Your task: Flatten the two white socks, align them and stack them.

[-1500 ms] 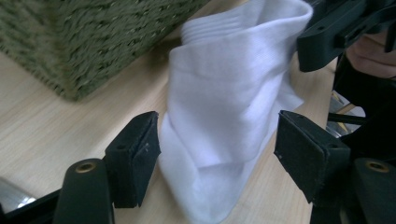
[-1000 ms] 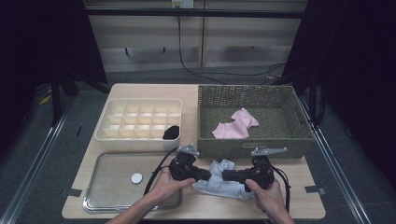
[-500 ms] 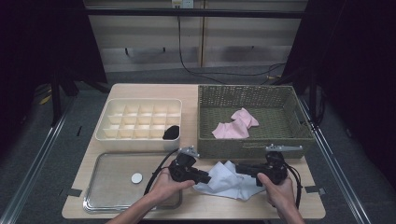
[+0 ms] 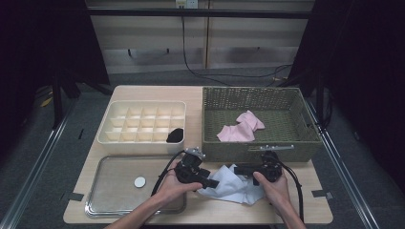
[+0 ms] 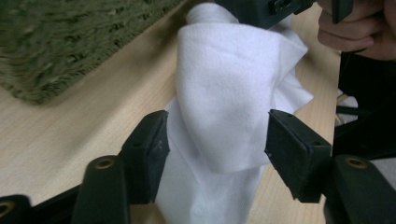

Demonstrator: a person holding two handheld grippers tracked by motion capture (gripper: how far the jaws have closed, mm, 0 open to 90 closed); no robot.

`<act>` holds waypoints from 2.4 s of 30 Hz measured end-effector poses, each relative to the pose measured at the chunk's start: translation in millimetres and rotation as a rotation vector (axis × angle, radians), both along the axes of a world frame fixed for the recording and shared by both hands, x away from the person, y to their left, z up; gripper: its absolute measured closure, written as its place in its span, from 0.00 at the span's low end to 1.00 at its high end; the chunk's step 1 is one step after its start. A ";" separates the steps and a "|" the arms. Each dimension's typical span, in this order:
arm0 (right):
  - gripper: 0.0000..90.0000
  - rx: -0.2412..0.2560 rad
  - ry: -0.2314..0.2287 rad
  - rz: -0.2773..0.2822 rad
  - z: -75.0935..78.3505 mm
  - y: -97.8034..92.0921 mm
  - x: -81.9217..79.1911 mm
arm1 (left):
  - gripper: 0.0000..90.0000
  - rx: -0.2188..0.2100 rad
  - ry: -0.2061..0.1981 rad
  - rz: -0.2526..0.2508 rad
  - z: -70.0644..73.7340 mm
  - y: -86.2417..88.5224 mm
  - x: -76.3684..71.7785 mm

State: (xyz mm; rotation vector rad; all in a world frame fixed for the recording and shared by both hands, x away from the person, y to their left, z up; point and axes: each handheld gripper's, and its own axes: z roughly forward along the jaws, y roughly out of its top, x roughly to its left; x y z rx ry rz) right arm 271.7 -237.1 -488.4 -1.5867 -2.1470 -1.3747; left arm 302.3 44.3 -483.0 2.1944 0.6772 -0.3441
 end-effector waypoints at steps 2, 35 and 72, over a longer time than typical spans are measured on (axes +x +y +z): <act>0.79 0.005 0.005 0.013 -1.4 2.8 -0.2 | 0.42 -0.008 0.003 0.001 0.1 -0.2 1.3; 0.98 0.118 -0.119 -0.034 38.0 -15.3 -40.4 | 0.96 -0.052 -0.080 -0.024 11.8 -5.7 -3.4; 0.73 0.011 -0.091 0.038 27.9 7.7 -40.2 | 0.84 -0.009 -0.081 -0.086 1.3 8.4 -17.9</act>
